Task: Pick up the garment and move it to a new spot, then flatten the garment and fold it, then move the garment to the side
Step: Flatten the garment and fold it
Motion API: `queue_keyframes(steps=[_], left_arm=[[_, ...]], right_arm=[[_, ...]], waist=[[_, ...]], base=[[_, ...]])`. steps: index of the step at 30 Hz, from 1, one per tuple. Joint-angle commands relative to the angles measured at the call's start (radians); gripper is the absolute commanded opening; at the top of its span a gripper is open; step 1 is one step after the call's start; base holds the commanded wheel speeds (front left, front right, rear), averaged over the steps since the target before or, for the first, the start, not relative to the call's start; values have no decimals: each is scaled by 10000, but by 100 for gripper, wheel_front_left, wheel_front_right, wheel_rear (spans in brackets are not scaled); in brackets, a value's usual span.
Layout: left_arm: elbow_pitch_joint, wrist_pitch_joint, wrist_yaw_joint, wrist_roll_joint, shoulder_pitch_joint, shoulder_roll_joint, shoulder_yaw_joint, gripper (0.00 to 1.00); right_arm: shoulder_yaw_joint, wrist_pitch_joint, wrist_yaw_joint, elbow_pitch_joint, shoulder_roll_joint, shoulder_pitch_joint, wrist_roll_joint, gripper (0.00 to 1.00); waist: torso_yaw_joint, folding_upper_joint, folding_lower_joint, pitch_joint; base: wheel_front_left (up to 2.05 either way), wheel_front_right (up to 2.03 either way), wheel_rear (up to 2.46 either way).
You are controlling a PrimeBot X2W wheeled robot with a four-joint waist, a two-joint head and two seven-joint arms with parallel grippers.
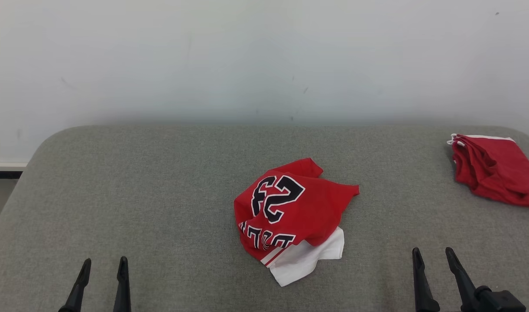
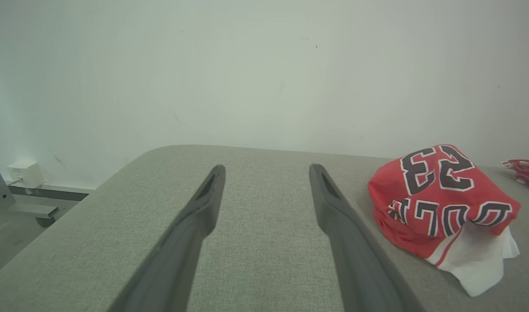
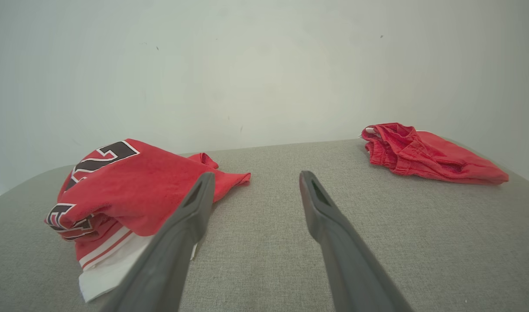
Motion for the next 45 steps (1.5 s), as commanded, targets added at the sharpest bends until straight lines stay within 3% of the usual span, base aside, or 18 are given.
queue_keyframes(steps=[1,20,31,45], left_arm=[[23,-33,-14,87,26,-34,40,100],[356,-33,-144,365,-288,-258,168,100],[1396,300,-345,326,-1964,-662,-1215,100],[3367,645,-419,312,-2736,-1048,-2659,100]], right_arm=[[5,38,-24,18,2,-2,-1,100],[63,-25,-24,83,2,-82,45,100],[179,-92,-24,300,2,-192,70,100],[153,-111,-24,351,4,-575,17,100]], waist=[[-3,0,0,0],[-122,0,0,29],[-716,0,0,492],[-1694,0,0,1262]], base=[[0,0,0],[0,0,0],[0,0,0],[0,0,0]])
